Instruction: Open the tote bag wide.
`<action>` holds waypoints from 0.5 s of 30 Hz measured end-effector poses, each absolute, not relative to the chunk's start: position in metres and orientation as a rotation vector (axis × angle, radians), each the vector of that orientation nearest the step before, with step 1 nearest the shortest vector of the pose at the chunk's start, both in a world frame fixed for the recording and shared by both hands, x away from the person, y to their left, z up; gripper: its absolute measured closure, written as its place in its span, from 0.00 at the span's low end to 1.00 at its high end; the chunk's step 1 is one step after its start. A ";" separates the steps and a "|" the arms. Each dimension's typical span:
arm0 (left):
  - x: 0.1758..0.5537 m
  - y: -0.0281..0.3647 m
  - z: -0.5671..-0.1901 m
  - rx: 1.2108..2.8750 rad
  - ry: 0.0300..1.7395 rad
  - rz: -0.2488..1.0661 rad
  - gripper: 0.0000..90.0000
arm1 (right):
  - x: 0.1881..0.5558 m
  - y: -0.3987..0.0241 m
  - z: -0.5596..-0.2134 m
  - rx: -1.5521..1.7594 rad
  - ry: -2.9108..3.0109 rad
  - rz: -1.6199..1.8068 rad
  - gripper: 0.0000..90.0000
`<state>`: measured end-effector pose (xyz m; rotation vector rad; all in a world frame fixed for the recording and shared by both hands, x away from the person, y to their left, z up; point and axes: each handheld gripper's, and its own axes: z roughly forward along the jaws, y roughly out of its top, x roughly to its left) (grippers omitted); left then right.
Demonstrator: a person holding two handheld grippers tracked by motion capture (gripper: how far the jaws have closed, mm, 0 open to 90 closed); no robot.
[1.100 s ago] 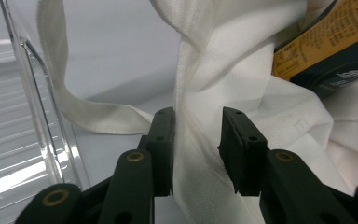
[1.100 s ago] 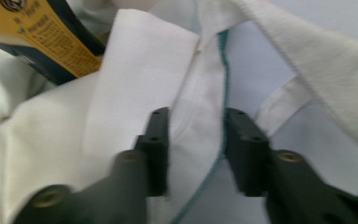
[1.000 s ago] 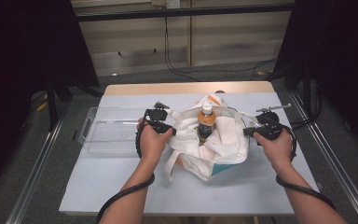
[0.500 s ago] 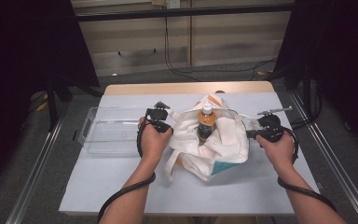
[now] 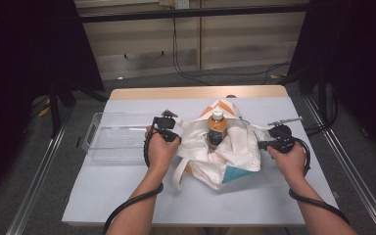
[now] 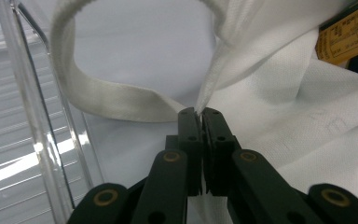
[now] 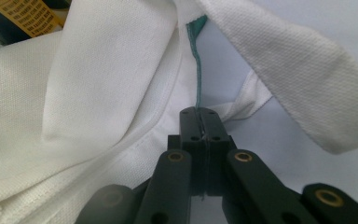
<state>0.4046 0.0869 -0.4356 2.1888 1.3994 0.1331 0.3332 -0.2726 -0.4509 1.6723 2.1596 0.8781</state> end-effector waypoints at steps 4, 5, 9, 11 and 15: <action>0.404 0.086 -0.437 2.200 1.391 0.146 0.97 | 0.333 -0.272 -0.453 1.672 2.163 0.875 1.00; 0.404 0.086 -0.437 2.201 1.392 0.144 0.97 | 0.333 -0.272 -0.453 1.672 2.163 0.875 1.00; 0.403 0.086 -0.436 2.182 1.386 0.141 0.97 | 0.330 -0.272 -0.454 1.657 2.147 0.889 0.99; 0.403 0.087 -0.435 2.177 1.382 0.140 0.96 | 0.330 -0.273 -0.454 1.644 2.144 0.896 0.98; 0.401 0.090 -0.426 2.128 1.363 0.151 0.87 | 0.325 -0.276 -0.445 1.622 2.104 0.908 0.84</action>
